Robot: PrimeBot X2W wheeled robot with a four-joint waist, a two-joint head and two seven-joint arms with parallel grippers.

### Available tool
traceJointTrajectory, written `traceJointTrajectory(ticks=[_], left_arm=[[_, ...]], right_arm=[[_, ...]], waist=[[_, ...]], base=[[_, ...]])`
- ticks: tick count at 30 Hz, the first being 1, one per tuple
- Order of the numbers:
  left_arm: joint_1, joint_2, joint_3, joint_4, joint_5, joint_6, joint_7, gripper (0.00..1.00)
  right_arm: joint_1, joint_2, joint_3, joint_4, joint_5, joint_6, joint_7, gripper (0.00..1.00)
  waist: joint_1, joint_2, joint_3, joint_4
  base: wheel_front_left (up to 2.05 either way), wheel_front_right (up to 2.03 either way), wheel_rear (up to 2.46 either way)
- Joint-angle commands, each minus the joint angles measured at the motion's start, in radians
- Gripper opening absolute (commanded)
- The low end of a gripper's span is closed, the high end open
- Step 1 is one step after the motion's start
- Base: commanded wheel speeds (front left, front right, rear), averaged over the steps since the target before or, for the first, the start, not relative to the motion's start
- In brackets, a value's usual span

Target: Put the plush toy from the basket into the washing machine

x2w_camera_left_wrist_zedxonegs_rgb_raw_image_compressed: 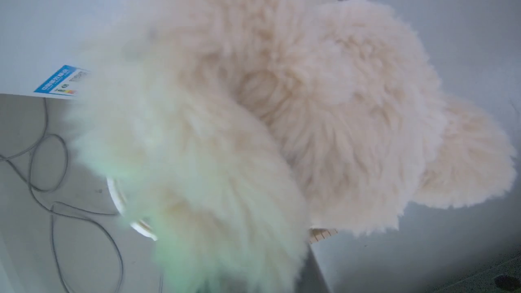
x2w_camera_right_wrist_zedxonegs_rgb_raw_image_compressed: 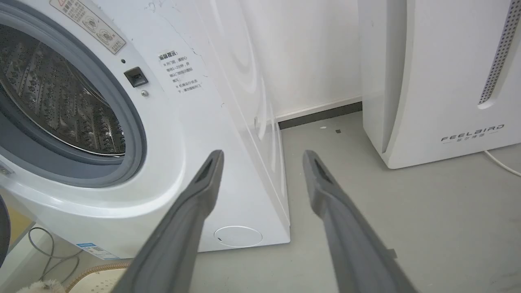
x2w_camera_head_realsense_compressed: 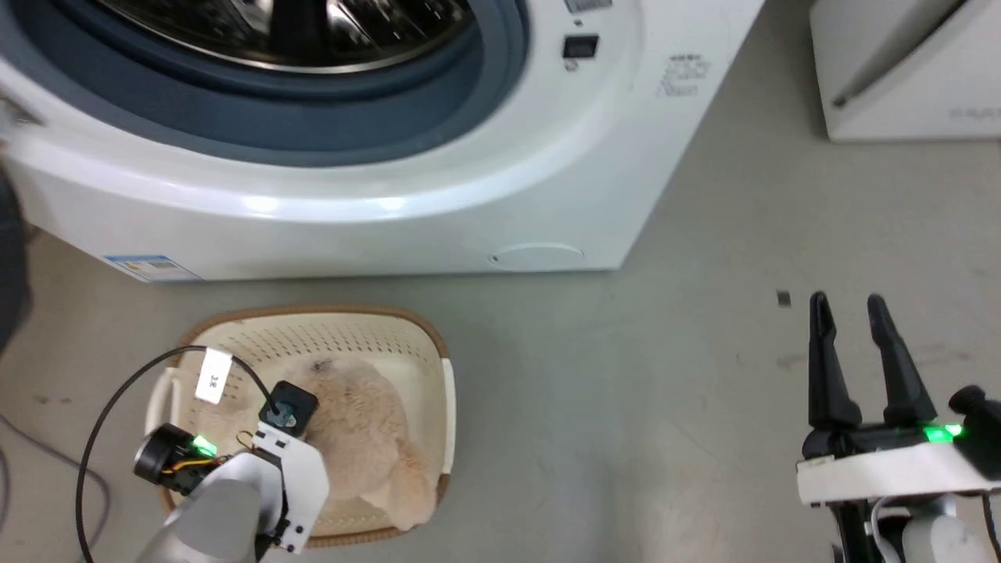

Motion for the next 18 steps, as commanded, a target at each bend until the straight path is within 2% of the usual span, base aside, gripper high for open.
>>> traceJointTrajectory(ticks=[1,6,11,18], left_arm=[[0.018,-0.012,0.008,-0.001,-0.014,-0.001,-0.035,0.00],[0.043,-0.036,0.025,-0.015,-0.045,0.009,-0.103,0.00],[0.069,-0.052,0.047,-0.074,-0.072,0.036,-0.136,0.00],[0.136,-0.039,0.085,-0.286,-0.092,0.081,-0.141,0.00]], right_arm=[[0.026,0.000,0.001,0.005,-0.008,-0.001,-0.005,1.00],[0.064,0.000,0.001,0.008,-0.017,-0.001,-0.005,1.00],[0.091,0.000,-0.003,0.011,-0.021,-0.001,-0.005,1.00],[0.131,0.000,-0.008,0.014,-0.022,-0.001,-0.005,1.00]], waist=[[0.0001,0.0000,-0.066,0.043],[0.0001,0.0000,-0.117,0.073],[0.0001,0.0000,-0.163,0.093],[0.0001,0.0000,-0.227,0.114]], base=[[0.00,0.00,0.00],[0.00,0.00,0.00],[0.00,0.00,0.00],[0.00,0.00,0.00]])
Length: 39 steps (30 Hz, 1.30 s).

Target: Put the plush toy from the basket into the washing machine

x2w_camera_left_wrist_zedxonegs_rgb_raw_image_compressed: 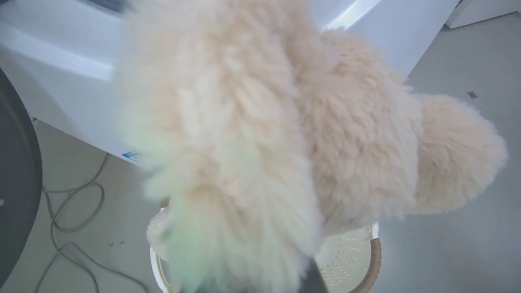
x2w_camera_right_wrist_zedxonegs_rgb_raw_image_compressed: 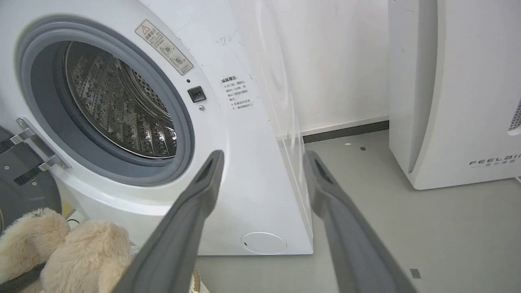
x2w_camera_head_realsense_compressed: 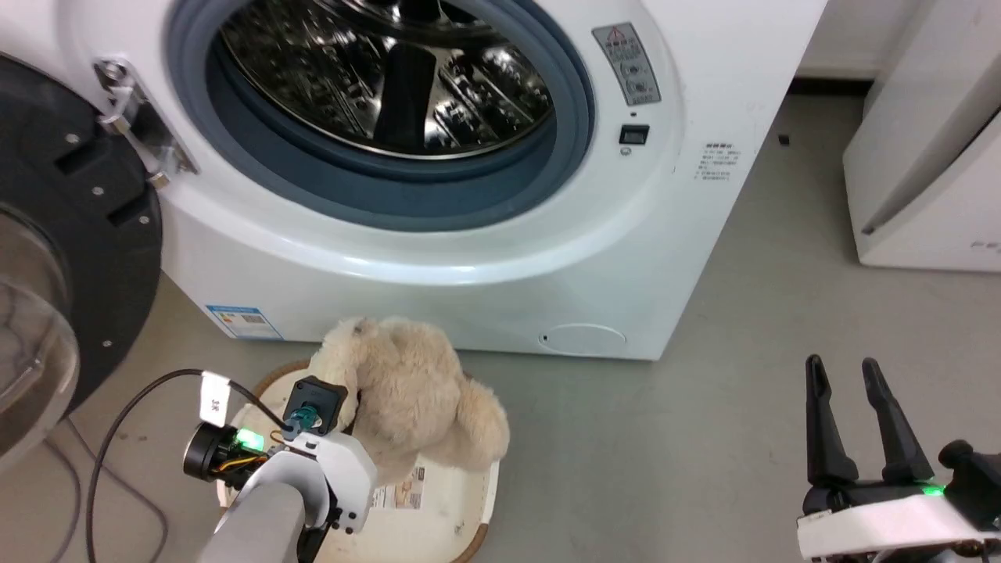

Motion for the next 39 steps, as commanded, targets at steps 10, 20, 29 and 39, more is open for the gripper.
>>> traceJointTrajectory(ticks=[10,20,29,39], left_arm=[[0.068,0.053,0.092,-0.346,-0.014,0.060,-0.008,0.00],[-0.027,0.070,0.163,-0.433,-0.021,0.080,-0.008,0.00],[-0.166,0.104,0.241,-0.427,-0.021,0.112,-0.008,0.00],[-0.379,0.176,0.301,-0.368,-0.020,0.109,-0.008,0.00]], right_arm=[[0.044,0.000,0.015,-0.001,0.001,-0.001,-0.005,1.00],[0.008,0.000,0.018,-0.009,0.005,-0.001,-0.005,1.00],[-0.067,0.000,0.016,-0.016,0.025,-0.001,-0.005,1.00],[-0.152,0.000,0.024,-0.027,0.066,-0.001,-0.005,1.00]], waist=[[0.0002,0.0000,-0.063,-0.001],[0.0002,0.0000,0.013,-0.067],[0.0002,0.0000,0.162,-0.166],[0.0002,0.0000,0.319,-0.245]], base=[[0.00,0.00,0.00],[0.00,0.00,0.00],[0.00,0.00,0.00],[0.00,0.00,0.00]])
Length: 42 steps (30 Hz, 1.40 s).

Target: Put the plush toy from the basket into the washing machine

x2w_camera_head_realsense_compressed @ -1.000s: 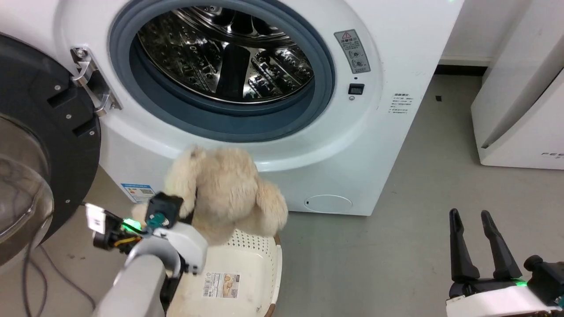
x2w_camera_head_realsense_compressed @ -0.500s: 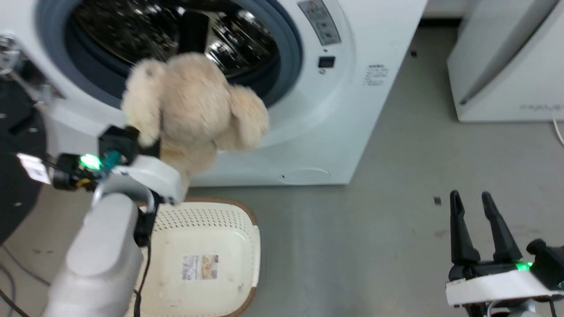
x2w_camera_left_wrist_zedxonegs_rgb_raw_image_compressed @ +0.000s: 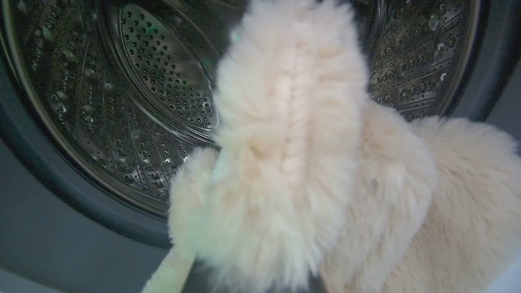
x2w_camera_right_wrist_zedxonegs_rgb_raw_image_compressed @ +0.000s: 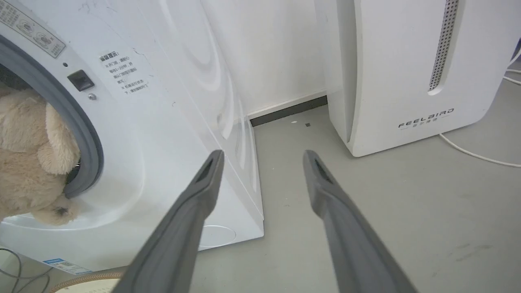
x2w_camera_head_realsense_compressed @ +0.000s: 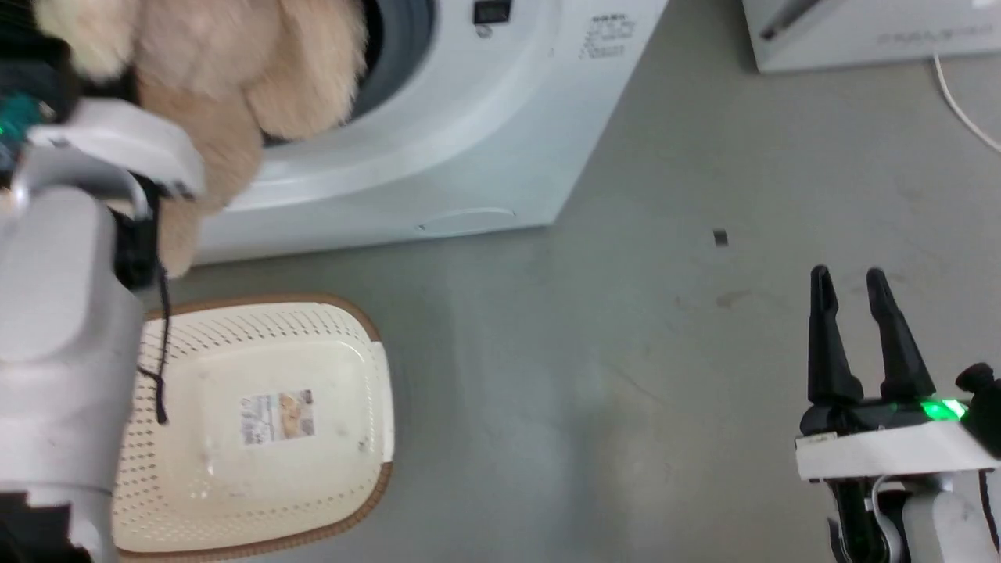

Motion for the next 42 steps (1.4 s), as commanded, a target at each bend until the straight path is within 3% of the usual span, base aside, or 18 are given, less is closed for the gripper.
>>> traceJointTrajectory(ticks=[1,18,28,29,30,42], left_arm=[[-0.047,0.018,0.010,0.009,0.002,0.000,-0.006,0.00],[-0.440,0.133,0.061,0.143,0.014,-0.012,-0.006,0.00],[-0.599,0.151,0.045,0.207,0.044,0.005,-0.006,0.00],[-0.604,0.150,0.046,0.214,0.045,0.012,-0.006,0.44],[-0.607,0.150,0.043,0.216,0.048,0.015,-0.006,1.00],[-0.520,0.103,0.030,0.231,0.043,0.014,-0.006,1.00]], right_arm=[[-0.024,0.000,0.005,-0.008,0.007,-0.001,-0.005,1.00],[-0.134,0.000,0.022,-0.036,0.056,-0.001,-0.005,1.00],[-0.146,0.000,0.048,-0.041,0.074,-0.001,-0.005,1.00],[-0.146,0.000,0.050,-0.041,0.075,-0.001,-0.005,1.00],[-0.146,0.000,0.051,-0.041,0.076,-0.001,-0.005,1.00],[-0.136,0.000,0.065,-0.023,0.055,-0.001,-0.005,1.00]], waist=[[-0.0001,0.0000,0.064,-0.043],[-0.0001,0.0000,0.272,-0.133],[-0.0001,0.0000,0.318,-0.161],[-0.0001,0.0000,0.319,-0.162],[-0.0001,0.0000,0.320,-0.162],[-0.0001,0.0000,0.242,-0.119]], base=[[0.00,0.00,0.00],[0.00,0.00,0.00],[0.00,0.00,0.00],[0.00,0.00,0.00],[0.00,0.00,0.00],[0.00,0.00,0.00]])
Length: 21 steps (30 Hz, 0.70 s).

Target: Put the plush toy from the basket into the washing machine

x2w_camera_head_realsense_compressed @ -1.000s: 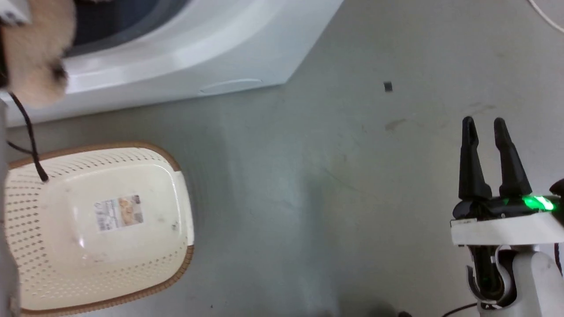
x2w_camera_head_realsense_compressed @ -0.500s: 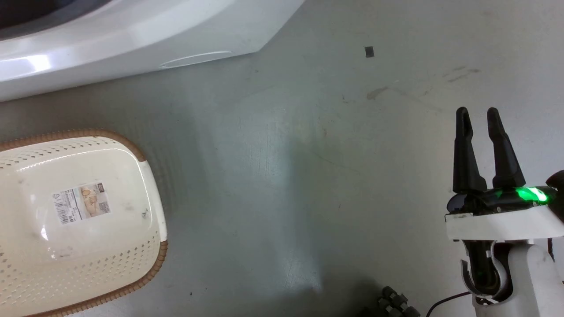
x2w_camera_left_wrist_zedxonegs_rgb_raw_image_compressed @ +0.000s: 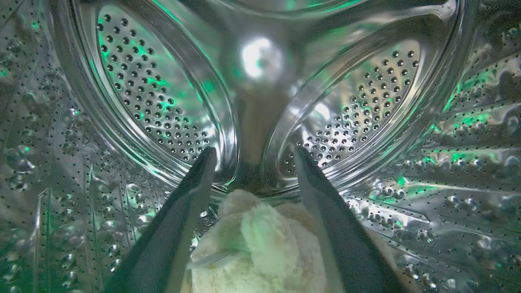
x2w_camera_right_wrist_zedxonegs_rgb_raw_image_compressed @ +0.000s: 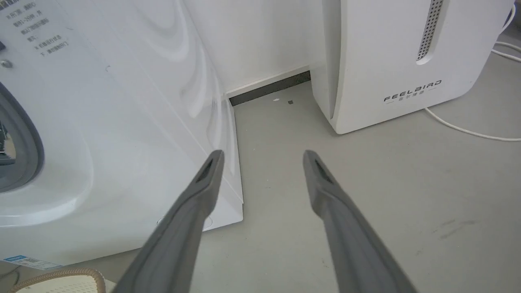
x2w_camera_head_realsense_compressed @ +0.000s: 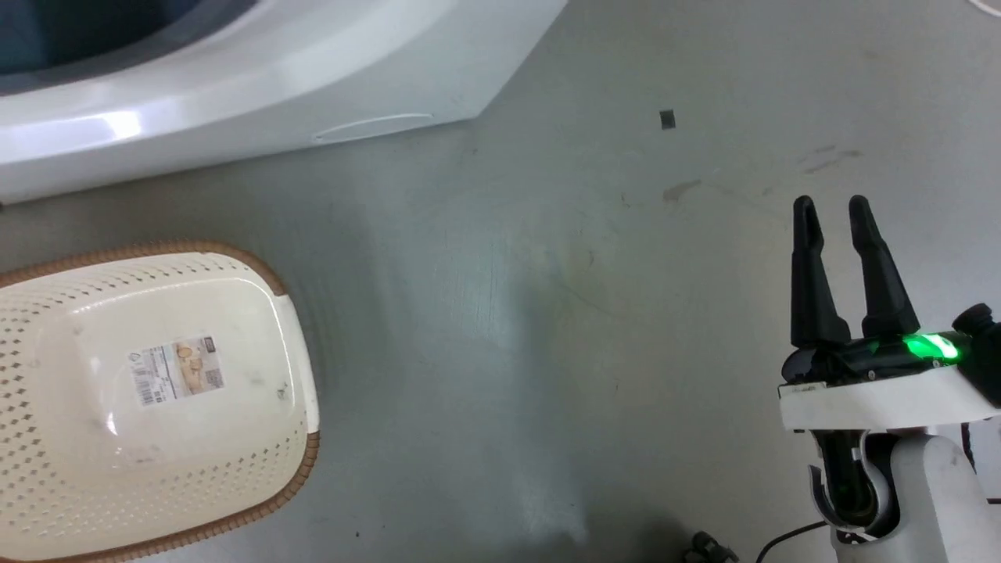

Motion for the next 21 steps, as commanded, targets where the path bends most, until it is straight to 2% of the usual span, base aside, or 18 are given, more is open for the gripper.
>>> traceJointTrajectory(ticks=[1,8,21], left_arm=[[0.049,-0.011,0.003,0.002,-0.012,-0.001,-0.005,1.00],[0.200,-0.050,0.033,-0.061,-0.039,0.005,-0.005,1.00],[0.574,-0.140,0.106,-0.282,-0.019,0.022,-0.005,1.00]], right_arm=[[-0.010,0.000,0.003,0.004,-0.009,-0.001,-0.005,1.00],[0.007,0.000,0.007,0.010,-0.025,-0.001,-0.005,1.00],[0.080,0.000,0.021,0.012,-0.093,-0.001,-0.005,1.00]], waist=[[-0.0001,0.0000,-0.035,0.017],[-0.0001,0.0000,-0.109,0.041],[-0.0001,0.0000,-0.298,0.102]], base=[[0.00,0.00,0.00],[0.00,0.00,0.00],[0.00,0.00,0.00]])
